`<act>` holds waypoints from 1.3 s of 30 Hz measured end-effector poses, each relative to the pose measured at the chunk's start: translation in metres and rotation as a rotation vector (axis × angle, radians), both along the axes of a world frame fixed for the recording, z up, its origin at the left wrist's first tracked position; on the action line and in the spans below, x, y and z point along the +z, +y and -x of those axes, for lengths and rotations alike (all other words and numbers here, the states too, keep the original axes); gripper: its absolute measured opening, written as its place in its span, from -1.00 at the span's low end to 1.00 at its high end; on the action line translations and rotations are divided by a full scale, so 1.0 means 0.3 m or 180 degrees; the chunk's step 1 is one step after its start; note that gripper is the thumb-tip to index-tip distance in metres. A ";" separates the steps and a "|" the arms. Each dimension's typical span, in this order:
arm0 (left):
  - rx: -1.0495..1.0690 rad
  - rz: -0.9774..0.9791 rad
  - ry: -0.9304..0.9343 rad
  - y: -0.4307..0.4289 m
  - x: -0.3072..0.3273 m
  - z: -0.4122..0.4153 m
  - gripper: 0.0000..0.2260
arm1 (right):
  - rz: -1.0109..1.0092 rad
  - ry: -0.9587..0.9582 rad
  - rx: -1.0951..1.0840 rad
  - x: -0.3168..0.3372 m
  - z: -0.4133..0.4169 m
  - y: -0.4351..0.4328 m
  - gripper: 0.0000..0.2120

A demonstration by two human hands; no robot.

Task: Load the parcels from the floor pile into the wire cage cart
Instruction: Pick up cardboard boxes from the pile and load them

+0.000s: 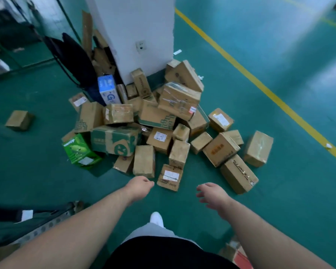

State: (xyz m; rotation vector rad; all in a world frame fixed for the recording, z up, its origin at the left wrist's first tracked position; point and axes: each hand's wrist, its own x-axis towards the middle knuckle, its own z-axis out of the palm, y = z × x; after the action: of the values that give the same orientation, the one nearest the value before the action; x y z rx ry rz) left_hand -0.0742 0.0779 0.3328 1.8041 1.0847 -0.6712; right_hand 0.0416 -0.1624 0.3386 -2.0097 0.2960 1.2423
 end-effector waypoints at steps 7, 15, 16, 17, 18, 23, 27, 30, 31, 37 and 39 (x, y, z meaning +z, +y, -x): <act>0.0531 -0.0025 0.0172 0.250 -0.043 -0.135 -0.79 | -0.0160 0.0082 0.0384 0.043 -0.180 0.276 -0.80; 0.0549 0.0429 0.0430 0.213 -0.158 -0.469 -0.77 | 0.0226 0.0524 -0.0036 -0.183 -0.573 0.297 -0.79; 0.0571 0.0432 0.0499 0.220 -0.181 -0.528 -0.78 | 0.0226 0.0572 -0.0089 -0.220 -0.642 0.312 -0.78; 0.0614 0.0416 0.0557 0.231 -0.205 -0.596 -0.78 | 0.0206 0.0639 -0.0119 -0.260 -0.717 0.330 -0.79; 0.0688 0.0406 0.0616 0.246 -0.231 -0.675 -0.78 | 0.0192 0.0721 -0.0127 -0.303 -0.805 0.349 -0.79; 0.0816 0.0088 0.0770 0.332 -0.327 -1.128 -0.74 | 0.0152 0.1077 -0.0145 -0.496 -1.219 0.430 -0.79; 0.0913 -0.0093 0.0438 0.455 -0.435 -1.579 -0.68 | 0.0227 0.0952 -0.0275 -0.702 -1.563 0.487 -0.73; 0.1178 -0.0384 0.0200 0.569 -0.547 -1.859 -0.45 | 0.0341 0.0806 -0.0477 -0.816 -1.783 0.556 -0.68; 0.1354 -0.0447 0.0077 0.607 -0.579 -1.933 -0.41 | 0.0338 0.0770 -0.0557 -0.838 -1.842 0.584 -0.68; 0.1944 -0.0451 -0.0302 0.773 -0.741 -2.171 -0.28 | 0.0016 0.0940 -0.0757 -0.937 -2.005 0.705 -0.54; 0.1963 -0.0168 -0.0390 0.785 -0.770 -2.162 -0.39 | -0.0154 0.1046 -0.0873 -0.974 -2.003 0.721 -0.48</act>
State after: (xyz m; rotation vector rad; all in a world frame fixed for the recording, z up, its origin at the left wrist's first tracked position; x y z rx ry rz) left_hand 0.5742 0.3133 0.1016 1.4127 1.4839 -0.1594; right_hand 0.6425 0.0538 0.0463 -1.6530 0.6699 1.3814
